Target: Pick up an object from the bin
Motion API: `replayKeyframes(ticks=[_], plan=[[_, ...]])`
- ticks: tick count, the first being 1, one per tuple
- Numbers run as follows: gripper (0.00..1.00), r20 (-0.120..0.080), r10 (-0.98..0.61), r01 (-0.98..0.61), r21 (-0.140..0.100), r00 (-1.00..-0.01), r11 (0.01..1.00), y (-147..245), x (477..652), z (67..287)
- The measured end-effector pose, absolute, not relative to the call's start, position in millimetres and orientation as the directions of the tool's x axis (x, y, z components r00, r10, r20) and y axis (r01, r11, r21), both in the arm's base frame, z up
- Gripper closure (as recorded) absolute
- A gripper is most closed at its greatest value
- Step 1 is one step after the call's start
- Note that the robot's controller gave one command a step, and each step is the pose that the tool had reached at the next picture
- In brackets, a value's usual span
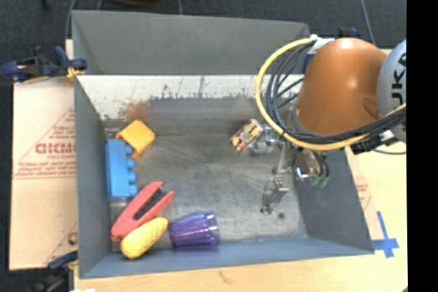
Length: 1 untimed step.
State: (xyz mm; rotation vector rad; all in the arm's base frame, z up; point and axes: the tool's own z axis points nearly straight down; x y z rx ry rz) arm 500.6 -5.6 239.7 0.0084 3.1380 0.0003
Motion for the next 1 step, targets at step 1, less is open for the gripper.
replayKeyframes(ticks=[1], plan=[[0.0,-0.004,0.005,0.005,0.0,-1.0,1.0,-5.6,500.6,239.7]])
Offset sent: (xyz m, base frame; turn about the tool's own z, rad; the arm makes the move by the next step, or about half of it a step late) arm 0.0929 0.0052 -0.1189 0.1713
